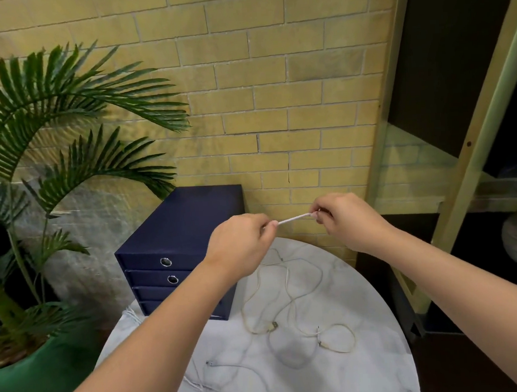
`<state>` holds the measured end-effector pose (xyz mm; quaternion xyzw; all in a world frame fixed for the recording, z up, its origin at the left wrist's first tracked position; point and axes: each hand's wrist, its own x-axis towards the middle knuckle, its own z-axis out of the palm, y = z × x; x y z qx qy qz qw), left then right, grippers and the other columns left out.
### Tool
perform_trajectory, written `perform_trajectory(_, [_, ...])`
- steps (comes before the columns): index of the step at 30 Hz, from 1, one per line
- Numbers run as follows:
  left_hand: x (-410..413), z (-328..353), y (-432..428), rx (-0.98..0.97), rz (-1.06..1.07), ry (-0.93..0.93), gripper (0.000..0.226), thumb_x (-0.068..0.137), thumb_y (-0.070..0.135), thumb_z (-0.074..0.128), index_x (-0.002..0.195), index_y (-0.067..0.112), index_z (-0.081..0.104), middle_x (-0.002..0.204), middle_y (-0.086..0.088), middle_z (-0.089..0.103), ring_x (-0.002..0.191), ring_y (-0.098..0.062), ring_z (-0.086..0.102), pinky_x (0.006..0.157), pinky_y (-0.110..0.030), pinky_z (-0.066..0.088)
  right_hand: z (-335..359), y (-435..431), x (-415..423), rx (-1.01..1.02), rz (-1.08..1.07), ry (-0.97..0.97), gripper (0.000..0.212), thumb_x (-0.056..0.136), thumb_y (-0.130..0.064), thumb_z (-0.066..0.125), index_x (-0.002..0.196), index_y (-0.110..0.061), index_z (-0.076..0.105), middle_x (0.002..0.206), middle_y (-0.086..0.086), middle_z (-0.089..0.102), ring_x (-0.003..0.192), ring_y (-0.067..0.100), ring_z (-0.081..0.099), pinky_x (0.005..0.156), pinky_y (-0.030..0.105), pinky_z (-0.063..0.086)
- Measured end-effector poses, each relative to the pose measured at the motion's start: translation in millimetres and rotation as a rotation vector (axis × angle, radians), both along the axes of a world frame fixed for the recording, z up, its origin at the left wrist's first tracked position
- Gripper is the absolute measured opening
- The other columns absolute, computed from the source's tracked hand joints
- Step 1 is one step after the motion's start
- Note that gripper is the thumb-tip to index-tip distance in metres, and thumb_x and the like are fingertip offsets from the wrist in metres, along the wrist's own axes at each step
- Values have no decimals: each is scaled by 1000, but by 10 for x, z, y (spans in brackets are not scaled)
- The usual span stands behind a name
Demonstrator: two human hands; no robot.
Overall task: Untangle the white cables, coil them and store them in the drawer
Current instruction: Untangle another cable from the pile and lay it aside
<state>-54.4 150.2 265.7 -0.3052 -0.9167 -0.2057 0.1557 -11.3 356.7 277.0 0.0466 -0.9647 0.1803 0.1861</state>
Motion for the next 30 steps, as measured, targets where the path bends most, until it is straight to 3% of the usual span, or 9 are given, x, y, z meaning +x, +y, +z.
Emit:
perform_trajectory(4, [20,63,102,-40,-41,24,39,102,41,35,71,20,46,64,6,44,64,-19,46,52,-33,30,67,-161,59,-64,73,-23,13,93,-21,54,93,-20,67,75,-9,57,66,8,54,69,34,50])
perform_trajectory(9, [-34,67,43,0,-3,127,35,102,37,37,86,15,60,79,3,57,72,-19,52,59,-37,43,142,-82,155,-157,60,-141,23,88,-9,62,104,-24,70,85,-13,67,86,6,63,81,24,51])
perform_trajectory(15, [38,-69,114,-9,0,185,37,101,36,39,76,17,57,64,6,49,60,-18,48,50,-33,37,59,-86,108,-256,-98,16,15,84,-8,67,90,-21,70,80,-11,67,80,5,62,78,29,54])
perform_trajectory(20, [45,-168,112,32,57,113,42,99,35,43,64,14,52,52,4,43,50,-18,44,45,-33,32,-34,-148,149,-282,-75,67,18,80,-7,71,87,-23,67,78,-13,66,77,5,62,75,31,55])
perform_trajectory(25, [-11,-140,57,60,80,79,42,100,37,41,68,15,57,54,2,50,51,-18,49,46,-33,38,-49,-215,220,-279,-18,65,19,79,-8,72,88,-24,67,77,-13,66,76,3,62,74,26,54])
perform_trajectory(30, [-50,-146,-36,26,28,-47,42,97,51,41,79,21,64,66,4,58,61,-11,54,51,-31,41,-108,-42,272,-282,-46,20,17,80,-7,72,90,-20,69,80,-11,67,78,2,62,77,24,53])
